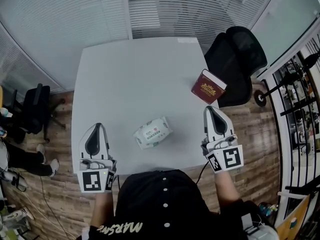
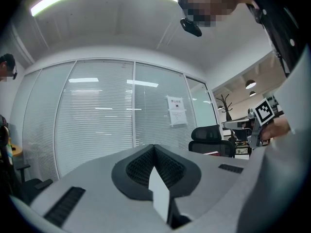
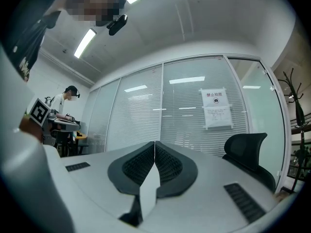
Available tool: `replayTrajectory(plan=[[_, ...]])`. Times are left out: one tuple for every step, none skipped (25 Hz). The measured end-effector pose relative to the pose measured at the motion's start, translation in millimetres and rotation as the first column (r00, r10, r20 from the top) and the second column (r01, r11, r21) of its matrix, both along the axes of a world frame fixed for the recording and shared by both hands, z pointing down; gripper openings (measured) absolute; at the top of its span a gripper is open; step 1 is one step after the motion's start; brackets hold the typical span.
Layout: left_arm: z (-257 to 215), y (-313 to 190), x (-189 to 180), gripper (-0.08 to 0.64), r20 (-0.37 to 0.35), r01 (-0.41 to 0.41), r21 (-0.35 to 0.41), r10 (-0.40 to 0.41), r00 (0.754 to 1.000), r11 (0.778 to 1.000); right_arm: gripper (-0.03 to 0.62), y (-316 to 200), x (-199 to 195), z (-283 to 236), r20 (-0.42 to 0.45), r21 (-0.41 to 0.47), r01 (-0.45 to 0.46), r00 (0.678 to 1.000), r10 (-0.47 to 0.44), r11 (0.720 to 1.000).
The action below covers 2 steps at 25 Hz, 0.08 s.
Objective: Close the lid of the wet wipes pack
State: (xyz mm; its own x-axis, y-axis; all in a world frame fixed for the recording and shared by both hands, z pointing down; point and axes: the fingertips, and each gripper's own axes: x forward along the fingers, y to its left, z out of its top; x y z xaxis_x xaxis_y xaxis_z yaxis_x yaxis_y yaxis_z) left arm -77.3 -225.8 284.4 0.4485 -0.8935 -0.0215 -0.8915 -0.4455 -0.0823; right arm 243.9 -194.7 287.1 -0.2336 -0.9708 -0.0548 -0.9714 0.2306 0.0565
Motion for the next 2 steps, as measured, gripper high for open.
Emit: replayTrajectory(plan=[[-0.2, -0.8, 0.3, 0.006, 0.0, 0.0, 0.001, 0.0, 1.0, 1.0, 0.031, -1.4, 0.0, -0.3, -0.001, 0.0, 0.0, 1.0, 0.0, 1.0], [-0.4, -1.6, 0.7, 0.006, 0.0, 0.0, 0.001, 0.0, 1.0, 1.0, 0.031, -2.7, 0.1, -0.5, -0.003, 0.0, 0.001, 1.0, -0.001, 1.0]])
